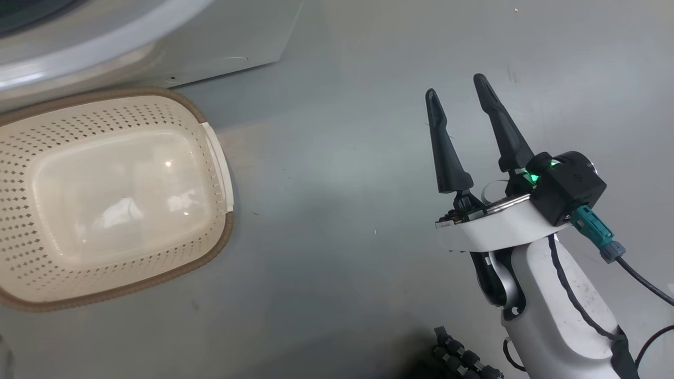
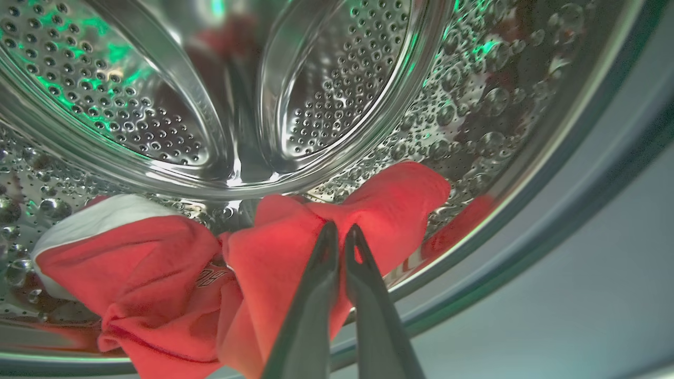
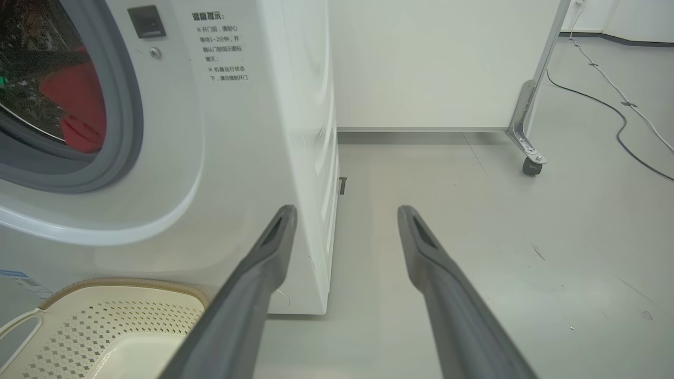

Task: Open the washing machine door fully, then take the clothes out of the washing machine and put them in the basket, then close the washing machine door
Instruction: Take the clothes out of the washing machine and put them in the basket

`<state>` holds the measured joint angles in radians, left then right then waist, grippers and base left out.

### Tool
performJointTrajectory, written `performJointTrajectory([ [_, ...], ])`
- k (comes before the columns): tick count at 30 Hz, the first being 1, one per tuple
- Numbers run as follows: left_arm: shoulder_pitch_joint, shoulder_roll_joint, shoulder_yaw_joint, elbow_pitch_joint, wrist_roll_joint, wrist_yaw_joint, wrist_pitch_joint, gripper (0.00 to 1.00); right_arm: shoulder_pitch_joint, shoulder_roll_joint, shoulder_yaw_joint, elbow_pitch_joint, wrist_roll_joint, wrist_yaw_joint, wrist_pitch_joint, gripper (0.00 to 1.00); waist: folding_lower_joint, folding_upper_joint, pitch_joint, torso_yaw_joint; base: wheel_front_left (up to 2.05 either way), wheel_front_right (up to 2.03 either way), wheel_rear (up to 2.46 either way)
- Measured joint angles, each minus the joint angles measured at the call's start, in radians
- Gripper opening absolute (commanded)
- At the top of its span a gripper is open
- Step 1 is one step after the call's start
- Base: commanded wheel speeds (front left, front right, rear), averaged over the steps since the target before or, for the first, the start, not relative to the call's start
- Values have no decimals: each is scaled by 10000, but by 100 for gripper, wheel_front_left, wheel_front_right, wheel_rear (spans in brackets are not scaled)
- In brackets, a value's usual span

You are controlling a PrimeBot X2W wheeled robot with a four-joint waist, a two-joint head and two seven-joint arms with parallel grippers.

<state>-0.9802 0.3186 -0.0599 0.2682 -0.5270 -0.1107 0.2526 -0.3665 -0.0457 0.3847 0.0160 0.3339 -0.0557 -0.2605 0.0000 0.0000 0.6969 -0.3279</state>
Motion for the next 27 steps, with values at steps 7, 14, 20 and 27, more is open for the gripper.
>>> performJointTrajectory([
  [7,1103,-299,46,-451,121,0,-1319,0,284,-4,-395,171,-368,8,0,100,-1,0,-482,470,0,0,0],
  [14,2257,-646,-71,-803,594,10,-2571,0,609,-8,-554,374,-552,109,0,100,-1,0,-1111,885,0,0,0],
  [20,3149,-989,-182,-1137,838,140,-3496,0,1001,-10,-646,535,-742,199,0,100,-1,0,-1734,1208,0,0,0],
  [27,4340,-1206,-351,-1388,1177,341,-4314,0,1521,-10,-685,717,-821,336,0,100,-1,0,-2536,1507,0,0,0],
])
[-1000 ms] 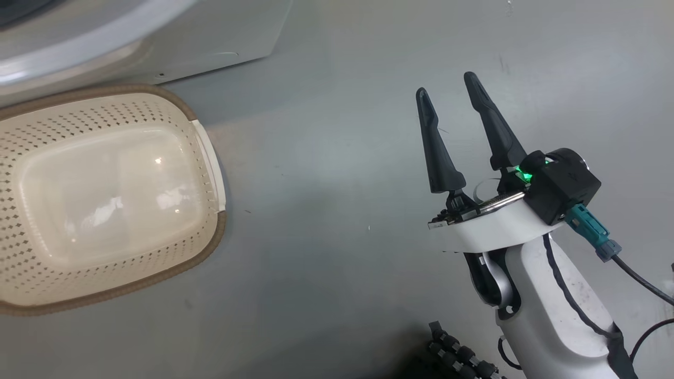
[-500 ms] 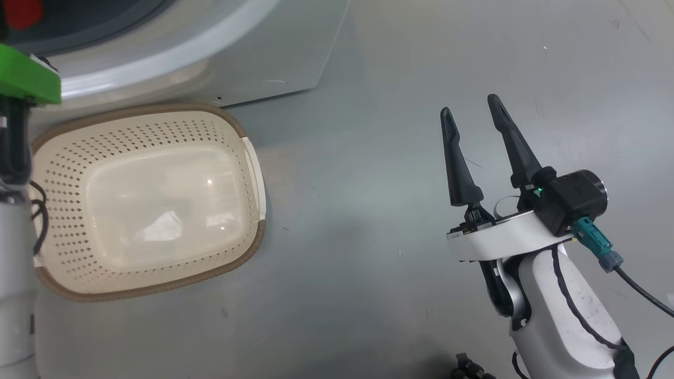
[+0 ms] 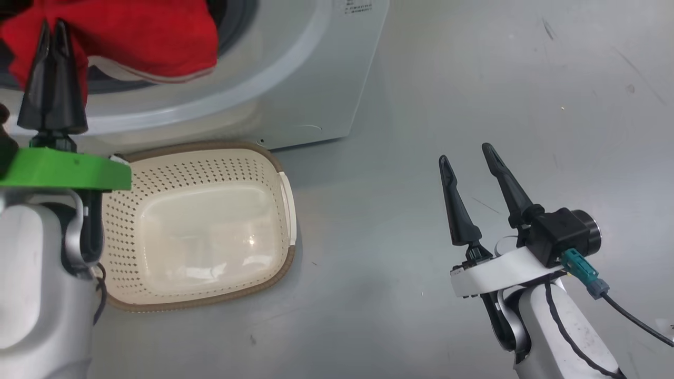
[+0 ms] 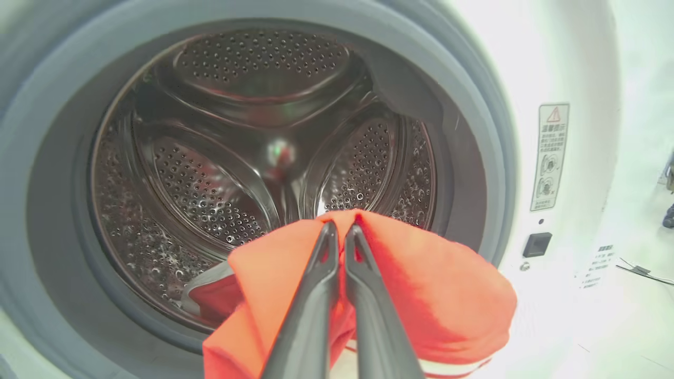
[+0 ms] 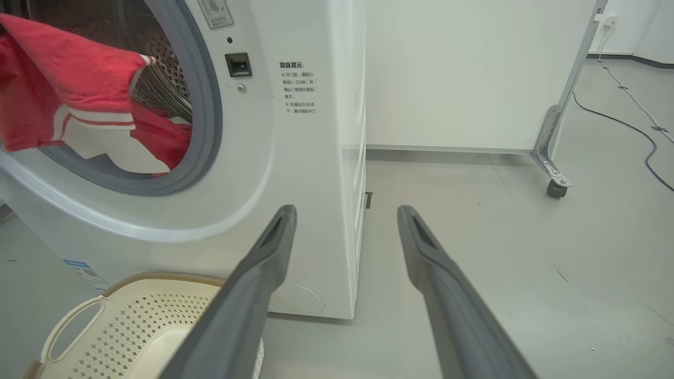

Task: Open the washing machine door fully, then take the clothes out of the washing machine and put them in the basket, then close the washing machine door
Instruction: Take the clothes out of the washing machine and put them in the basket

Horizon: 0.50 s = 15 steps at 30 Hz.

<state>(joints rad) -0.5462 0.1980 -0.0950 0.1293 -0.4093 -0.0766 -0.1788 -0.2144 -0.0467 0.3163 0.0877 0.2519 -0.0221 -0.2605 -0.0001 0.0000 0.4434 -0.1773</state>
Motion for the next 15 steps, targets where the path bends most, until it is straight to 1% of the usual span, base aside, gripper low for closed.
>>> performJointTrajectory([
  [5,613,-332,-150,-332,79,104,-466,0,478,0,-117,67,-6,27,0,100,0,0,-593,177,0,0,0],
  [15,1327,-623,-385,-1156,199,247,-523,0,1101,-56,-274,104,-104,38,0,100,0,0,-1499,600,0,0,0],
])
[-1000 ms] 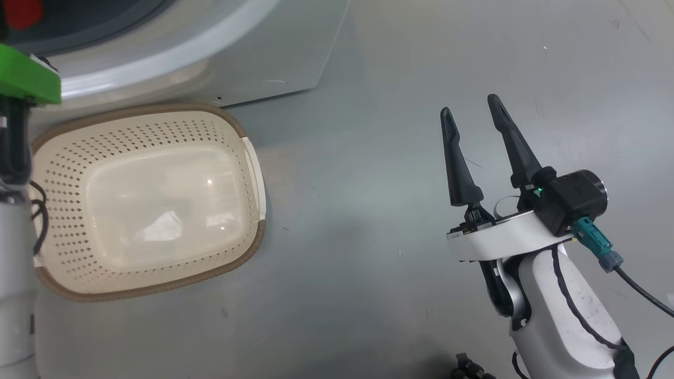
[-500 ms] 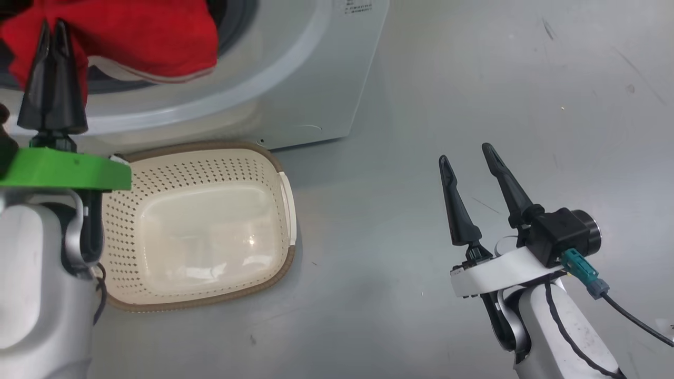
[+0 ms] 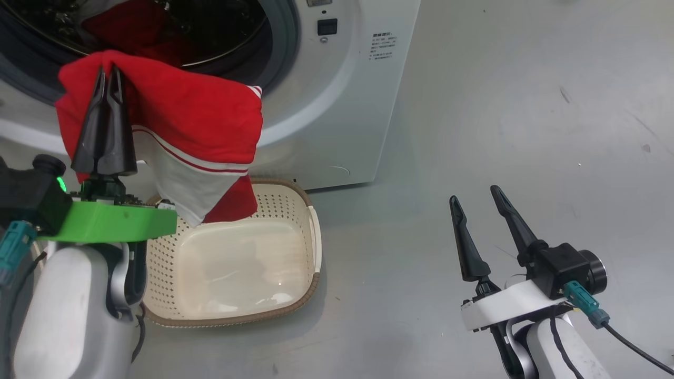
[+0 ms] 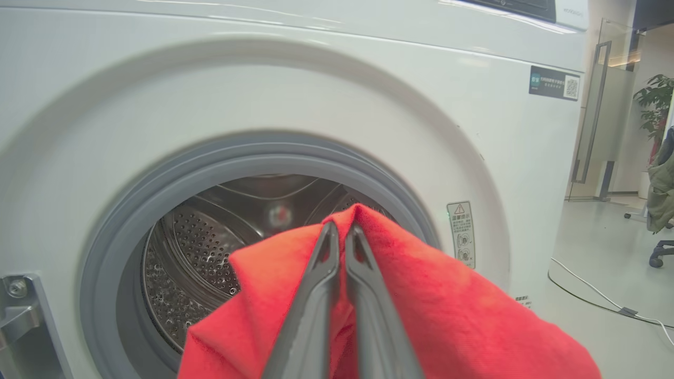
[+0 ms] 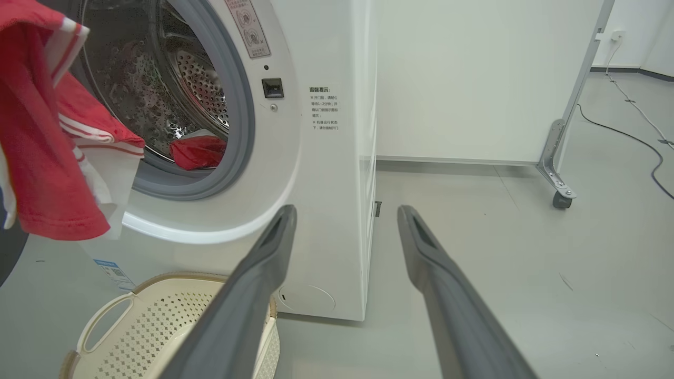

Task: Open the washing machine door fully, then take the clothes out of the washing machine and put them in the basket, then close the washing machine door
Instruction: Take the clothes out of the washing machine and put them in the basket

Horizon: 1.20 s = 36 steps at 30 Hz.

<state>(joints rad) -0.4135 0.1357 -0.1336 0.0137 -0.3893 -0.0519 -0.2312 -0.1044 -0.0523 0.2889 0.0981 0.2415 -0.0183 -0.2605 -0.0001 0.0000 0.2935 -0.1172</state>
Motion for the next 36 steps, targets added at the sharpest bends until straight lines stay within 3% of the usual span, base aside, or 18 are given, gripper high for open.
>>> performJointTrajectory([
  [14,1756,-512,-278,-136,8,395,-2,0,337,-35,15,-305,-201,169,0,100,0,0,-358,516,0,0,0],
  [36,2023,-412,-326,2464,-109,686,495,0,26,-2,466,-1150,-236,280,0,100,0,0,1640,-150,0,0,0],
])
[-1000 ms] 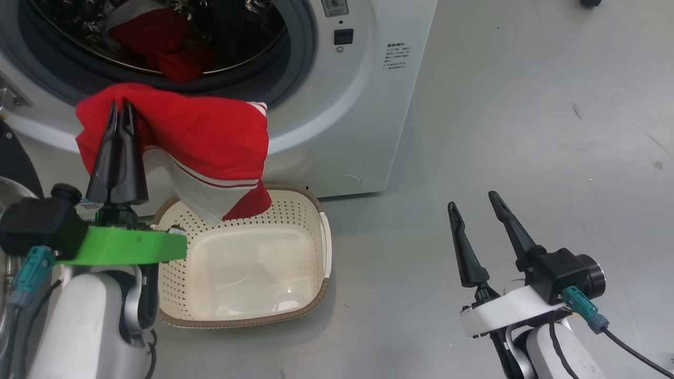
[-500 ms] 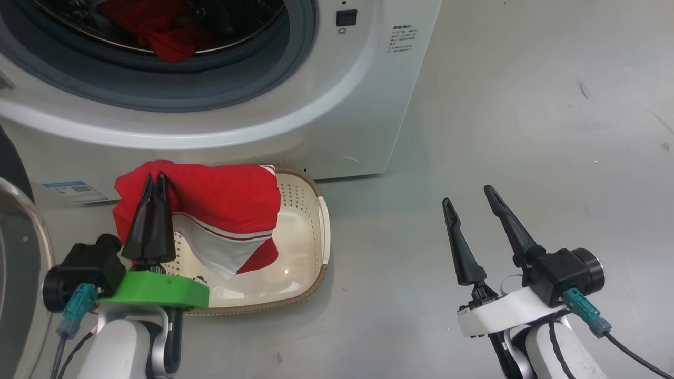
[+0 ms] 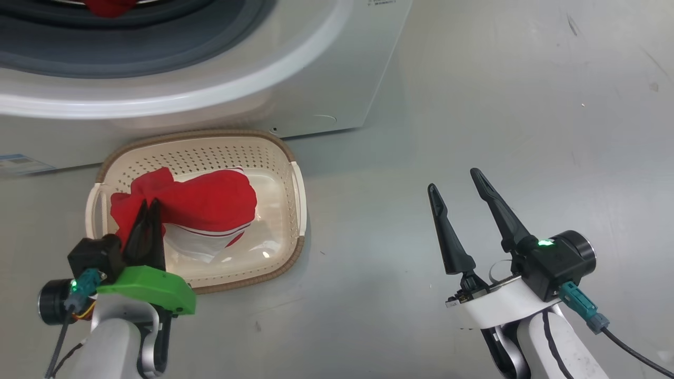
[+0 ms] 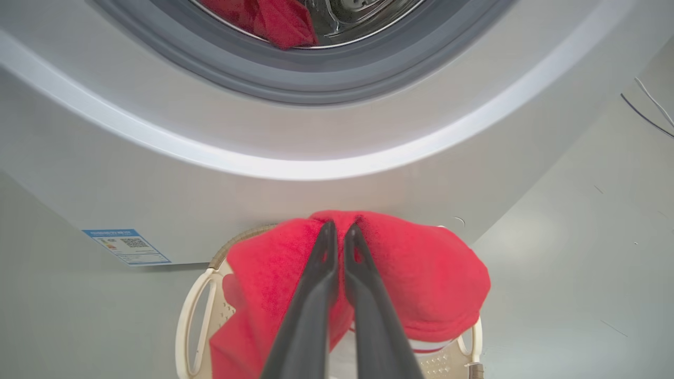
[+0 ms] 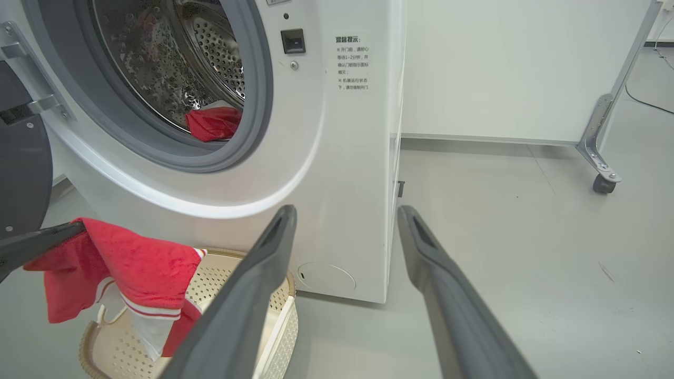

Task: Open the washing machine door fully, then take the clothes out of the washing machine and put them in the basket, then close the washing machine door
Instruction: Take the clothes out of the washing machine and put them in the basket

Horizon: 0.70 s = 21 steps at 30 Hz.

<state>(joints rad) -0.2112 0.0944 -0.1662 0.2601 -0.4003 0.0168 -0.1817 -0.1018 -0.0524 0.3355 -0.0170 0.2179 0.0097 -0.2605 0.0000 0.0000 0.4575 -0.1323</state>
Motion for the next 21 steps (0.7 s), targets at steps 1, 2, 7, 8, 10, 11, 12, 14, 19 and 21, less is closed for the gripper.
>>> performJointTrajectory([
  [1,-124,48,0,190,2,0,81,0,-29,4,33,-15,4,33,0,100,0,0,113,-55,0,0,0],
  [2,-262,123,6,393,2,0,174,0,-69,4,71,-36,10,69,0,100,0,0,230,-113,0,0,0],
  [7,-1154,389,146,1392,0,0,633,0,-453,21,334,-242,194,100,0,100,0,0,929,-472,0,0,0],
  [8,-1328,453,140,1538,2,-2,738,0,-525,25,364,-282,263,100,0,100,0,0,1046,-533,0,0,0],
  [10,-1685,527,146,1762,2,-6,874,0,-667,23,407,-391,359,96,0,100,0,0,1286,-654,0,0,0],
  [11,-1875,558,144,1877,2,-17,965,0,-756,25,439,-426,385,96,0,100,0,0,1406,-713,0,0,0],
  [12,-2058,575,144,1975,2,-40,1037,0,-833,23,466,-462,407,90,0,100,0,0,1526,-770,0,0,0],
  [14,-2439,591,151,2226,0,-40,1250,0,-1005,23,533,-537,456,82,0,100,0,0,1772,-880,0,0,0],
  [19,-3136,731,399,2907,-127,-40,1586,0,-1554,25,763,-677,587,81,0,100,0,0,2387,-1130,0,0,0],
  [21,-3288,805,510,3248,-144,-40,1645,0,-1763,25,830,-677,723,81,0,100,0,0,2601,-1235,0,0,0],
])
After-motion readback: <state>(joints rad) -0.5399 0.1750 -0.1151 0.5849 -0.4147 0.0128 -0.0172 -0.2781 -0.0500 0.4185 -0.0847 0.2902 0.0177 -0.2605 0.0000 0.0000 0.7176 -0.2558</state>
